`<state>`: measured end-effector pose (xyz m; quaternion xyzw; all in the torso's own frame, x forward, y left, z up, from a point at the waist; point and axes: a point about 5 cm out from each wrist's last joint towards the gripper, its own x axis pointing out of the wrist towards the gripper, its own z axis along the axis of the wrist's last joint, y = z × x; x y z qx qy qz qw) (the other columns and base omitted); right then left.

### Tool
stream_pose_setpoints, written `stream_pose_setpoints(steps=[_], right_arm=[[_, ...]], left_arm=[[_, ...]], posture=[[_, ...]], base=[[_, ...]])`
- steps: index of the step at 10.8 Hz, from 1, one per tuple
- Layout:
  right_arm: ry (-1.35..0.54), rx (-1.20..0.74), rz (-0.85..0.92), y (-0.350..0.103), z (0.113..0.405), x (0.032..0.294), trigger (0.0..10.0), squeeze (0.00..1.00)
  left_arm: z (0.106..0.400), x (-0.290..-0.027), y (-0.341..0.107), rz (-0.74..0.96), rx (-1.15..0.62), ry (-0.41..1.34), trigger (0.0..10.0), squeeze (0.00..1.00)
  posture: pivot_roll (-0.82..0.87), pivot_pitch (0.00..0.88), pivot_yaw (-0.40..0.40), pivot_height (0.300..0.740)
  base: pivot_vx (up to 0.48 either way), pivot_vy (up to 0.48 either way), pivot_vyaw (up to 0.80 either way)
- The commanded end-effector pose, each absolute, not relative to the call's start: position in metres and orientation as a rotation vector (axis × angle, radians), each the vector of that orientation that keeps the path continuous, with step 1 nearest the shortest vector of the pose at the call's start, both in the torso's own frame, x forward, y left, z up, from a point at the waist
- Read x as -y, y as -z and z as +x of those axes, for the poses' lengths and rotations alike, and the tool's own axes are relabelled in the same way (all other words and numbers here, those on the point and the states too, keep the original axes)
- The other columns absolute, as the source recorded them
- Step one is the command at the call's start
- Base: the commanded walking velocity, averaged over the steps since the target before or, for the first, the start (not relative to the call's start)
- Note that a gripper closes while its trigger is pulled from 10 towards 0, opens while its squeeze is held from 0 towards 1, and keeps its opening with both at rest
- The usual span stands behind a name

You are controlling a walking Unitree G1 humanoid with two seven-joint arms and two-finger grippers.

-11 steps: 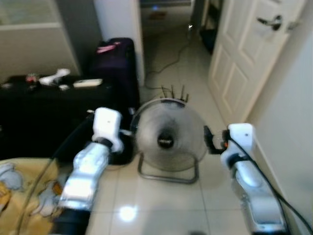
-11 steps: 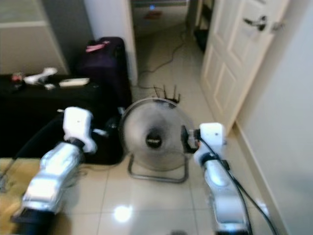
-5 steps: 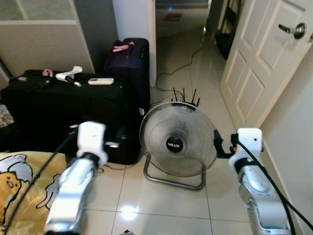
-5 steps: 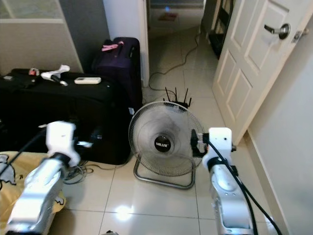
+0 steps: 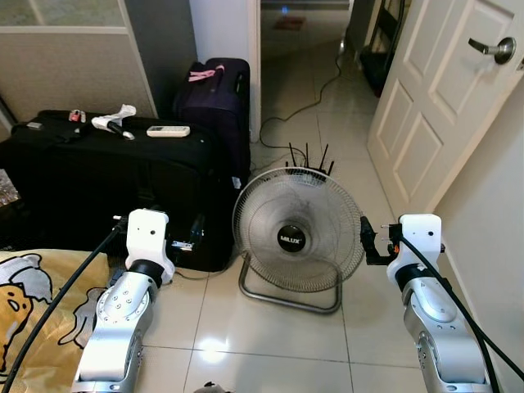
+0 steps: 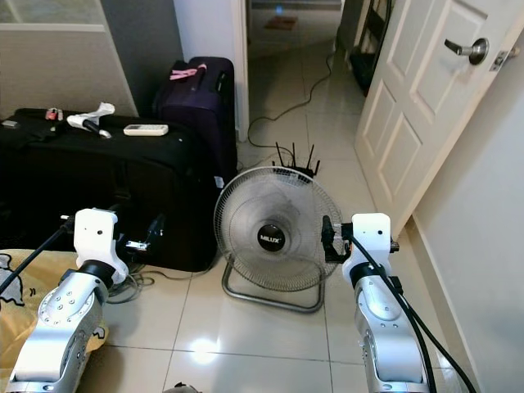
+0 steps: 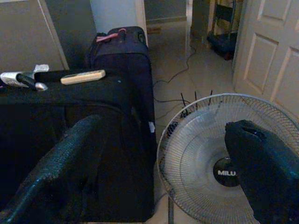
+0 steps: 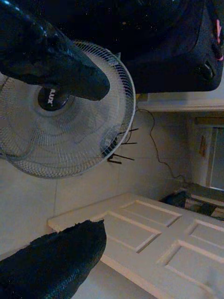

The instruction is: Clean up the room

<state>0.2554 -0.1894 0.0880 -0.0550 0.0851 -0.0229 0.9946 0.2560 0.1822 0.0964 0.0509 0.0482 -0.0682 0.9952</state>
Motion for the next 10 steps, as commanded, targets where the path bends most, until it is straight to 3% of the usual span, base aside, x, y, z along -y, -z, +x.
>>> stream_pose_setpoints(steps=[1,8,10], right_arm=[[0.049,-0.174,-0.102,-0.086,0.254,0.192,10.0,0.0],[0.051,-0.177,-0.109,-0.085,0.254,0.193,10.0,0.0],[0.011,-0.223,-0.118,-0.075,0.228,0.189,10.0,0.0]], left_arm=[[0.256,-0.184,-0.103,0.108,-0.066,0.125,10.0,0.15],[0.256,-0.184,-0.103,0.107,-0.065,0.121,10.0,0.15],[0.233,-0.176,-0.097,0.108,-0.127,0.131,10.0,0.17]], posture=[[-0.05,0.0,0.036,0.74],[-0.05,0.0,0.033,0.74],[-0.01,0.0,-0.002,0.74]], base=[[0.0,0.0,0.0],[0.0,0.0,0.0],[0.0,0.0,0.0]])
